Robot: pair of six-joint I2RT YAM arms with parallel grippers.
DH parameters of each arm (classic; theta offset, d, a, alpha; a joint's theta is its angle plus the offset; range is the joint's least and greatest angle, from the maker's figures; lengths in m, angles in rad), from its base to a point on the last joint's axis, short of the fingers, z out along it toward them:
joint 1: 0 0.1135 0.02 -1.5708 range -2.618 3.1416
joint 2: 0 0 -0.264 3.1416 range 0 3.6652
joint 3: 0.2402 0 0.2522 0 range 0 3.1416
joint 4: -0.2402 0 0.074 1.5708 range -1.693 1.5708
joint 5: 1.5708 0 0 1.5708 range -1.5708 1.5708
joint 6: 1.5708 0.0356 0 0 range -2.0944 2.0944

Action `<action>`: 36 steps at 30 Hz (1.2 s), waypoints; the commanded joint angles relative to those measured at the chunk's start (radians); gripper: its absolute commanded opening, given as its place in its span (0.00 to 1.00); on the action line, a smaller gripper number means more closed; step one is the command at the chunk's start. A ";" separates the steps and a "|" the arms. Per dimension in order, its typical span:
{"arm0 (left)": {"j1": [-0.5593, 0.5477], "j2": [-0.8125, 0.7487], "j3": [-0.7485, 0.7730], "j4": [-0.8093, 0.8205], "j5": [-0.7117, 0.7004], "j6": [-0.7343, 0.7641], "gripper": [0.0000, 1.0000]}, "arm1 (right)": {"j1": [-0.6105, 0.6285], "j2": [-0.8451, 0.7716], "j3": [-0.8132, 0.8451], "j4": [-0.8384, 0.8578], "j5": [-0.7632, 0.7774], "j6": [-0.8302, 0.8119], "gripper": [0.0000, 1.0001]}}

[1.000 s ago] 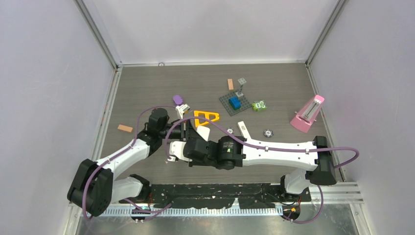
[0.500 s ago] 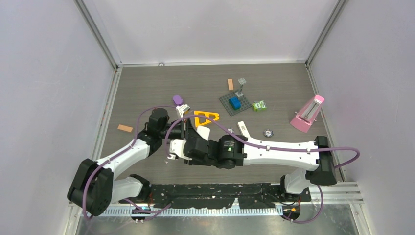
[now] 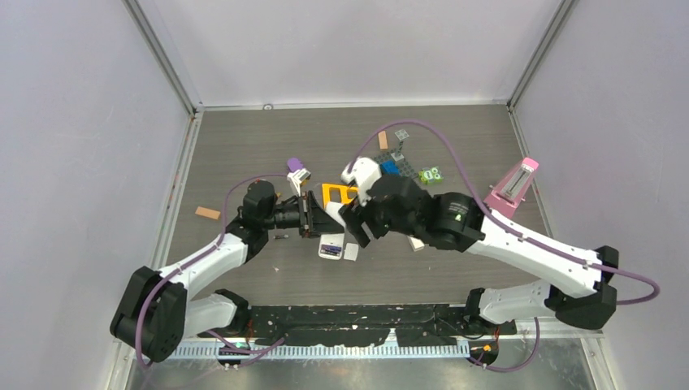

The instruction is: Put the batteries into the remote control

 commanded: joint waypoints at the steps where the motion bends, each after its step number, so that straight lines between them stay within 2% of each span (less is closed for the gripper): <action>1: -0.003 -0.051 -0.032 0.200 -0.096 -0.139 0.00 | -0.118 -0.080 -0.074 0.098 -0.030 0.322 0.87; 3: -0.003 -0.063 -0.047 0.291 -0.132 -0.208 0.00 | -0.140 -0.107 -0.114 0.151 -0.046 0.402 0.95; 5: -0.003 -0.075 -0.051 0.370 -0.163 -0.261 0.00 | -0.148 -0.126 -0.166 0.212 -0.069 0.468 0.99; 13: -0.006 -0.169 -0.048 0.387 -0.271 -0.289 0.00 | -0.164 -0.147 -0.252 0.345 -0.121 0.635 0.97; 20: -0.008 -0.182 -0.045 0.381 -0.287 -0.295 0.00 | -0.166 -0.163 -0.278 0.415 -0.181 0.642 0.98; 32: -0.008 -0.170 -0.034 0.381 -0.283 -0.302 0.00 | -0.166 -0.144 -0.273 0.417 -0.211 0.623 1.00; 36: -0.008 -0.165 -0.029 0.377 -0.281 -0.311 0.00 | -0.166 -0.123 -0.265 0.405 -0.243 0.602 0.97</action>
